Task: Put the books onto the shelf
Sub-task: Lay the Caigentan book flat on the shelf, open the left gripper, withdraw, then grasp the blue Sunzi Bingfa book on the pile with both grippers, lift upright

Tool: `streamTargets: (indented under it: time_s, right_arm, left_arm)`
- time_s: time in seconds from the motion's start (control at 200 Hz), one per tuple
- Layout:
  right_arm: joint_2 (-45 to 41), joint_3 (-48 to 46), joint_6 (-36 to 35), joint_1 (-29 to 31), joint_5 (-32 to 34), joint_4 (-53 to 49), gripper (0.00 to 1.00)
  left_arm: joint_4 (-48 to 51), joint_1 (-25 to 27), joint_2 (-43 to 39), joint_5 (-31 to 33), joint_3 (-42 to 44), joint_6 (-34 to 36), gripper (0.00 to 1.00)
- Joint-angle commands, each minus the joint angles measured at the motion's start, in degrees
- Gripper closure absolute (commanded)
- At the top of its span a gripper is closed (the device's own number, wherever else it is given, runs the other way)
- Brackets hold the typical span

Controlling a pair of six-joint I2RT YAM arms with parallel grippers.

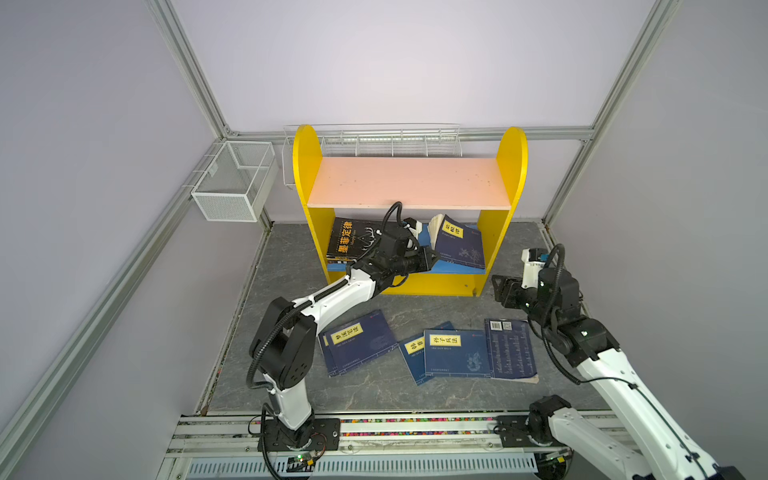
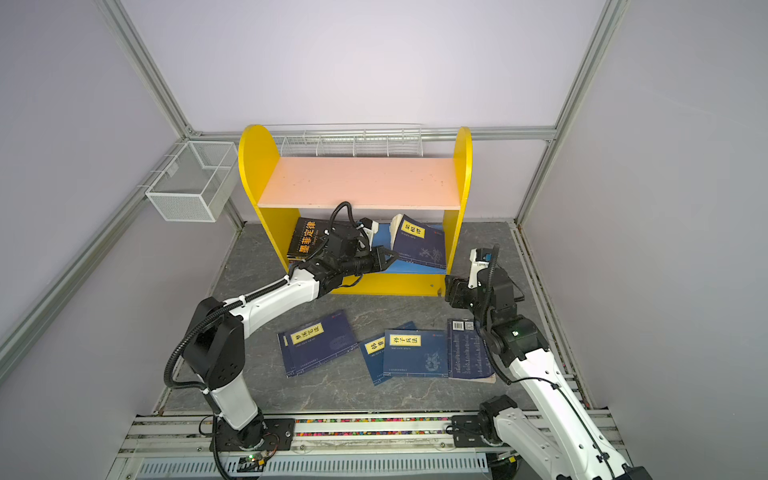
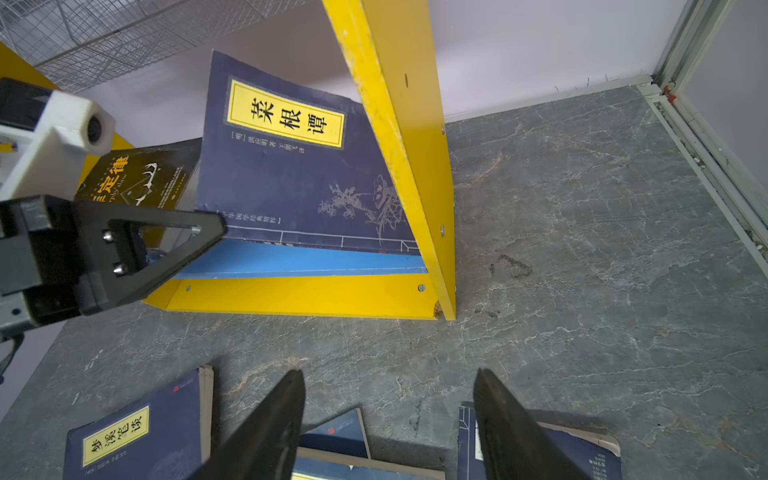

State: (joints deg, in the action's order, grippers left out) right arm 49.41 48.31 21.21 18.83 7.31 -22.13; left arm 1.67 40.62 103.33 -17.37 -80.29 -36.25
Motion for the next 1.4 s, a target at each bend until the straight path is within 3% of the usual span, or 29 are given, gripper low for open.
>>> streamTargets:
  time_s: [0.0,0.14,0.34,0.585,0.74,1.035,1.12,1.395]
  right_arm:
    - [0.3,-1.5,0.7,-0.2,0.7,-0.3,0.32]
    - [0.3,-2.0,1.0,-0.3,1.8,-0.9,0.32]
    - [0.9,-2.9,1.5,-0.5,1.5,-0.8,0.32]
    - [3.6,-3.5,1.5,-0.7,1.0,-2.5,0.30]
    - [5.3,-5.8,0.1,-0.6,-2.8,-2.5,0.30]
    - [10.7,-13.5,1.2,-0.6,-11.7,-2.4,0.30]
    - [11.3,-15.6,2.0,-0.5,-14.7,-2.3,0.30]
    - [16.1,-19.0,2.2,-0.3,-20.1,-3.9,0.31]
  left_arm:
    - [6.0,0.4,3.4,4.1,-2.6,2.1,0.80]
    - [8.5,0.8,3.8,6.0,-3.9,3.6,0.58]
    - [12.2,2.0,3.9,10.3,-6.6,5.7,0.36]
    - [18.3,2.9,3.6,16.7,-11.2,11.2,0.17]
    - [17.1,3.7,-0.5,18.3,-7.8,15.0,0.15]
    - [21.2,9.1,-9.1,14.2,3.7,27.9,0.17]
    - [25.0,11.0,-9.0,14.4,5.8,30.7,0.16]
    - [32.1,12.1,-4.0,14.8,10.0,30.5,0.18]
